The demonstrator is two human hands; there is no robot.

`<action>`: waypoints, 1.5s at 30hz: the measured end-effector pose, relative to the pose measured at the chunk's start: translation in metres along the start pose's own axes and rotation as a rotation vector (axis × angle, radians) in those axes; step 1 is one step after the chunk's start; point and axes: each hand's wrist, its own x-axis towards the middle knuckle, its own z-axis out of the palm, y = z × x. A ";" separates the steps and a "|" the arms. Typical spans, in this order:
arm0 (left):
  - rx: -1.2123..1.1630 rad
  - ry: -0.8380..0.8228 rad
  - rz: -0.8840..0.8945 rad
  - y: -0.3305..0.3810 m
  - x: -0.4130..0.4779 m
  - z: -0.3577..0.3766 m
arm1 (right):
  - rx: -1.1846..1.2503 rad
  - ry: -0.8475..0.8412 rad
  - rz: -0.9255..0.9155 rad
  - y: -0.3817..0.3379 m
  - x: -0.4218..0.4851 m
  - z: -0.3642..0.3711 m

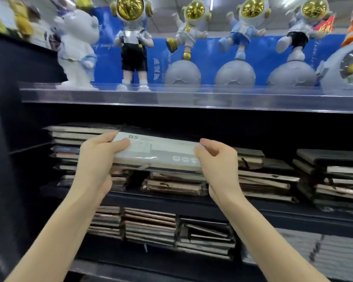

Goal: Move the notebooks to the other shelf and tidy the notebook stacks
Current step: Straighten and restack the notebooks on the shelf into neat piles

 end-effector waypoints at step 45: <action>1.225 -0.348 0.914 -0.078 0.021 0.087 | -1.258 -0.193 0.105 0.072 0.090 -0.123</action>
